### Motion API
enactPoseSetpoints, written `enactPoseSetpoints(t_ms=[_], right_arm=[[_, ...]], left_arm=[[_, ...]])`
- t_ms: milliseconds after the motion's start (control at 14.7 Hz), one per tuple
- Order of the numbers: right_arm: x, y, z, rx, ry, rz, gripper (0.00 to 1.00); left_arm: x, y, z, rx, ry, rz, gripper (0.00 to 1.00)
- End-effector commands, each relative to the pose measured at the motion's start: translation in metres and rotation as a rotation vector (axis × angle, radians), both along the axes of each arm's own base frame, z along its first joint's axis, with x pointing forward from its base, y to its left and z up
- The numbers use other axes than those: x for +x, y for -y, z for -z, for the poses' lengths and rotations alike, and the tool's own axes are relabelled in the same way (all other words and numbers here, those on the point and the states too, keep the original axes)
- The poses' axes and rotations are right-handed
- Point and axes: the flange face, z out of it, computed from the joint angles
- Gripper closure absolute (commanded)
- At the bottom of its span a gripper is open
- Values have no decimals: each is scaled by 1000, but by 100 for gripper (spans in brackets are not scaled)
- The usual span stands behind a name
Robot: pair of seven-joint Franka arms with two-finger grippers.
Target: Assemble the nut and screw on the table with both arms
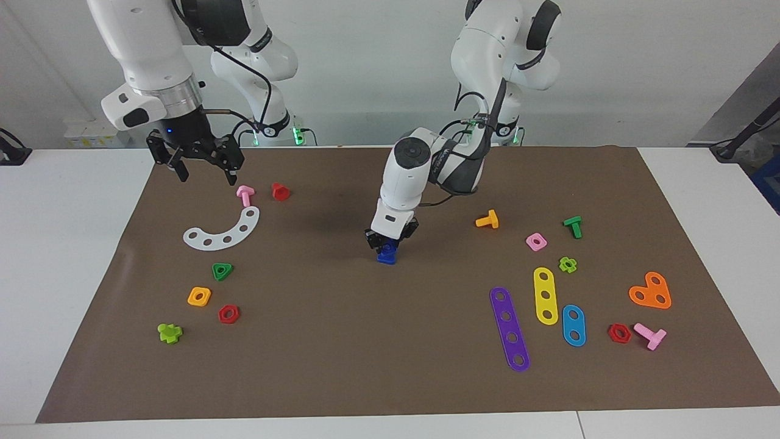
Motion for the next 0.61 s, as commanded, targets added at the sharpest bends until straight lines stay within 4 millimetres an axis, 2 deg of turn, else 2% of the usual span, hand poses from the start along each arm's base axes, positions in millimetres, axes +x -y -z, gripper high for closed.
enactPoseSetpoints(t_ms=[0,205,273,341,409,545], right_arm=[[0,0,5,20,-30,-27,0],[-1,1,8,20,-33,-27,0],[-1,1,8,20,-33,-25,0],[-1,1,8,20,-30,-25,0],[-1,1,7,21,-25,-25,0],[0,1,5,21,-20,-16,0]], left_arm=[[-10,-2,13,13,32,-7,100],[-8,-4,12,9,39,-8,100],[-8,-4,13,8,38,-8,93],[-7,-4,11,6,42,-10,32],[-7,-3,11,8,46,-3,0],[-3,-5,7,22,57,8,0]])
